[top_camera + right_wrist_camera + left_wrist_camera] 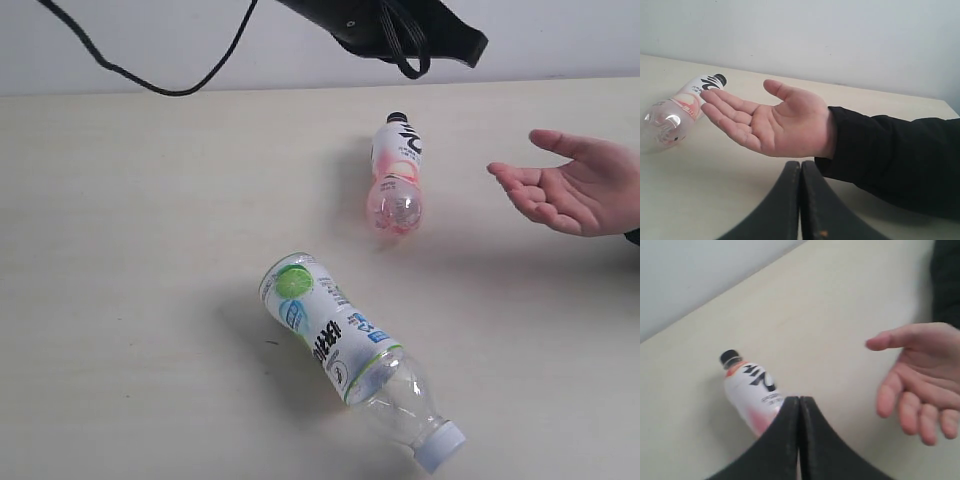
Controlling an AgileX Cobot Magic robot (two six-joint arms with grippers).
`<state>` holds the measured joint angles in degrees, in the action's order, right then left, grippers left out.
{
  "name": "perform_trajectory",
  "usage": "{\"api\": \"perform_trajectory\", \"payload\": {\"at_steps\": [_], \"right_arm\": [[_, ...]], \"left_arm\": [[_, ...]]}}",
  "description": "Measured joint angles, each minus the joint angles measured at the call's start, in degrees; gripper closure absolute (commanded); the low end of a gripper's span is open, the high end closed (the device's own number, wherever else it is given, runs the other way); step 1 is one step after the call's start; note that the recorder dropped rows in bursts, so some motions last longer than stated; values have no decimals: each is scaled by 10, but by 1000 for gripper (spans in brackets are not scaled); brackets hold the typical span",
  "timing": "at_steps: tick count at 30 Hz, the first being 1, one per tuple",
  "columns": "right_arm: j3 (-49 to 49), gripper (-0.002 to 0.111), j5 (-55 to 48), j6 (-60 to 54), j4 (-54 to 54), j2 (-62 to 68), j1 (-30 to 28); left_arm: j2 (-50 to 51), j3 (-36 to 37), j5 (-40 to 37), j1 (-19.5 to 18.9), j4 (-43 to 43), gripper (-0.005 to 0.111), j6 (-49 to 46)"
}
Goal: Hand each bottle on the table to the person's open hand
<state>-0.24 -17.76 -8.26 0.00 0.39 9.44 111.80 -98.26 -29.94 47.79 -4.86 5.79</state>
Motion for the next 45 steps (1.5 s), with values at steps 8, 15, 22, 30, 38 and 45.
{"api": "perform_trajectory", "payload": {"at_steps": [8,15,22,30,38,45], "right_arm": [[0,108,0,0,0,0,0],[0,108,0,0,0,0,0],[0,108,0,0,0,0,0],[0,108,0,0,0,0,0],[0,108,0,0,0,0,0],[0,108,0,0,0,0,0]], "left_arm": [[89,-124,-190,1,-117,107,154],[160,-206,-209,6,-95,107,178],[206,-228,-190,7,-69,107,190],[230,-228,-171,8,-64,83,197],[244,-228,-158,8,-62,30,197],[262,-228,-136,8,-62,29,198]]}}
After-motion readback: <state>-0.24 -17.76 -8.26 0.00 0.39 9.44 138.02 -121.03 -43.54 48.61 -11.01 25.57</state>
